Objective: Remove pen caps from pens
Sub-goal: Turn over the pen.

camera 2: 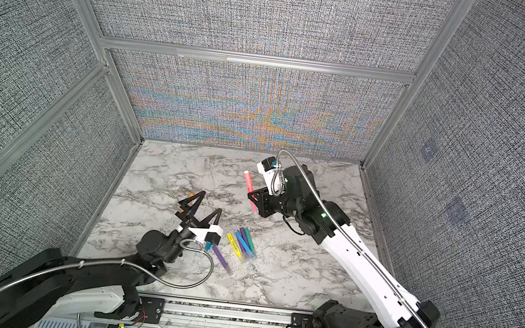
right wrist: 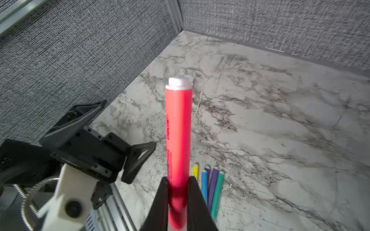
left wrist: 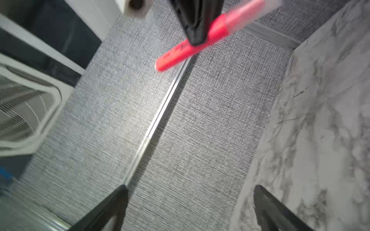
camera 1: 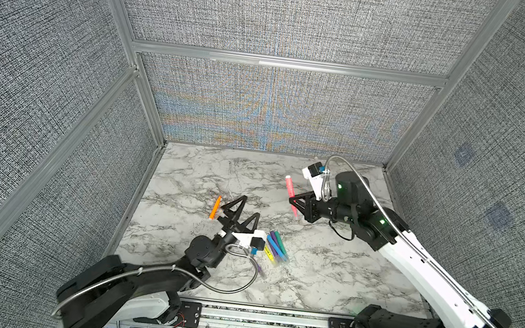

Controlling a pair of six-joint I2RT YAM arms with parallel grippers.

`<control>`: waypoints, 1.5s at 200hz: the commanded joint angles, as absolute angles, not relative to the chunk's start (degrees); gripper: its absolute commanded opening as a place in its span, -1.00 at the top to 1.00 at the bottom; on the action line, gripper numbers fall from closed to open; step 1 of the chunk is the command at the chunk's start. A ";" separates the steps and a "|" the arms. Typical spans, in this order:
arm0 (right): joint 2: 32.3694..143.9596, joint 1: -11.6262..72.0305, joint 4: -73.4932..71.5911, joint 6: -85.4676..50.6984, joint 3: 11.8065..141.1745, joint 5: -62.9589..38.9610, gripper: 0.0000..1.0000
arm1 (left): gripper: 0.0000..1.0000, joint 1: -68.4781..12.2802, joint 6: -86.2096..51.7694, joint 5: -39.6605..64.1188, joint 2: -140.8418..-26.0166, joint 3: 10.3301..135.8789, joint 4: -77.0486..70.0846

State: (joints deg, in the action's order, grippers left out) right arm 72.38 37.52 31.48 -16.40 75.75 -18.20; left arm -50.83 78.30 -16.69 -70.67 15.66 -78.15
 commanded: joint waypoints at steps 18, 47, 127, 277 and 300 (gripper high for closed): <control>75.34 37.39 38.50 -14.56 79.52 -25.23 1.00 | -0.90 -51.93 96.09 -15.71 -76.95 21.31 -93.38; 77.48 37.39 39.25 -13.28 80.77 -27.94 1.00 | -0.90 -53.54 99.27 -13.06 -79.10 23.56 -93.30; 77.44 38.07 37.74 -12.45 79.27 -31.30 1.00 | -0.60 -54.90 103.97 -11.74 -85.75 29.91 -93.27; 67.54 36.45 37.04 -6.27 85.34 -17.71 -0.48 | 1.00 -53.33 73.60 -18.49 -74.47 28.82 -77.37; 57.53 36.47 27.60 -5.28 81.07 -9.62 -0.72 | 1.00 -48.96 48.70 -3.75 -61.88 33.11 -42.33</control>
